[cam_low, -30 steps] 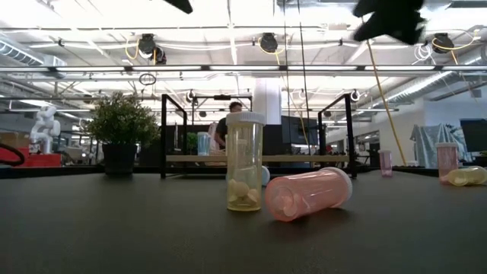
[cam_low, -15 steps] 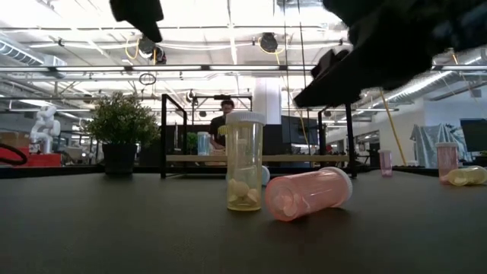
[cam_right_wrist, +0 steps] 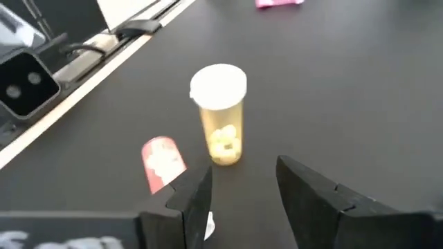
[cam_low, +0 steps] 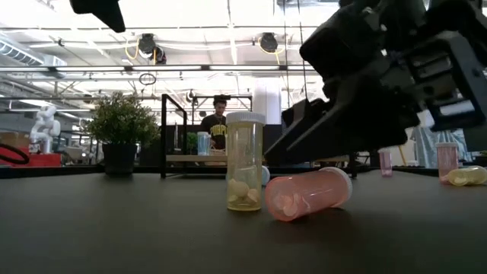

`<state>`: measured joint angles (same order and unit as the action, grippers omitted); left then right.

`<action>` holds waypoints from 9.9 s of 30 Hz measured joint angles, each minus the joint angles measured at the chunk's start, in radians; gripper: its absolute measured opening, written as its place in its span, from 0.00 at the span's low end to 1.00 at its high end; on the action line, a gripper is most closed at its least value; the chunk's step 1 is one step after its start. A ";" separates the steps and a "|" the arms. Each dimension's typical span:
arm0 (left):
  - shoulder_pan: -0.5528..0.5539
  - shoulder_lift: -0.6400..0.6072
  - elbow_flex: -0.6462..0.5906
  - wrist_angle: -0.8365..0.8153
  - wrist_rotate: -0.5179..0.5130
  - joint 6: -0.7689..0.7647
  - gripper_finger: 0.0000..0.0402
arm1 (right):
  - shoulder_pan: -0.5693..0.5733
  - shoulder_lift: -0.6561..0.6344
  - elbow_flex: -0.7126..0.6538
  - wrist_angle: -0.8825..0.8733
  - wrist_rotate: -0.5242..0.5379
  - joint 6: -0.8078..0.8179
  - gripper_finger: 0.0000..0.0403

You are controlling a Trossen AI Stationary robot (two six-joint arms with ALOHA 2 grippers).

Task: Pick and place medicine bottles onto shelf by color
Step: Put the bottom center yellow pill bottle on the shelf, then put the top right pink pill bottle on the shelf

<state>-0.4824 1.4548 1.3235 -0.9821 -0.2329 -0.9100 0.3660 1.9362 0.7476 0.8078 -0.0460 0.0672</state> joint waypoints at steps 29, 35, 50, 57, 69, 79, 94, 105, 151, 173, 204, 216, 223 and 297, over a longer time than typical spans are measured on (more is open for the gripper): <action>-0.003 0.000 0.000 0.231 -0.086 0.044 0.61 | 0.001 0.129 0.170 -0.080 -0.059 0.088 0.29; 0.031 0.000 0.000 0.298 -0.092 0.130 0.61 | -0.013 0.058 0.171 -0.115 0.002 0.079 0.24; 0.136 0.108 0.010 0.524 -0.003 0.394 0.61 | -0.100 -0.326 0.171 -0.630 0.047 0.263 0.24; 0.233 0.224 0.117 0.498 0.091 0.460 0.61 | -0.104 -0.418 0.171 -0.773 0.096 0.252 0.24; 0.272 0.313 0.173 0.480 0.218 0.593 0.61 | -0.100 -0.427 0.171 -0.786 0.104 0.255 0.24; 0.293 0.331 0.172 0.491 0.188 0.562 0.61 | -0.090 -0.428 0.171 -0.773 0.125 0.235 0.24; 0.293 0.344 0.170 0.487 0.196 0.568 0.61 | -0.090 -0.427 0.171 -0.773 0.128 0.232 0.24; 0.298 0.343 0.169 0.488 0.203 0.567 0.39 | -0.091 -0.427 0.171 -0.775 0.134 0.234 0.24; 0.982 0.308 0.176 0.433 0.086 0.796 0.32 | -0.254 -0.896 0.171 -1.299 0.335 0.254 0.51; 1.011 0.461 0.175 0.460 0.158 0.901 0.32 | -0.408 -0.899 0.171 -1.315 0.280 0.287 0.50; 1.018 0.473 0.175 0.463 0.157 0.907 0.32 | -0.412 -0.921 0.171 -1.317 0.277 0.287 0.50; 1.022 0.476 0.175 0.465 0.157 0.885 0.40 | -0.412 -0.946 0.170 -1.320 0.279 0.299 0.50; 1.022 0.489 0.176 0.465 0.158 0.879 0.56 | -0.412 -0.963 0.170 -1.324 0.280 0.303 0.51; 0.284 0.161 0.176 0.422 -0.214 0.308 0.63 | 0.064 -1.115 0.023 -1.827 0.332 0.948 0.14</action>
<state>-0.1986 1.6161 1.4994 -0.5605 -0.4468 -0.6022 0.4303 0.8215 0.7707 -1.0190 0.2857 1.0151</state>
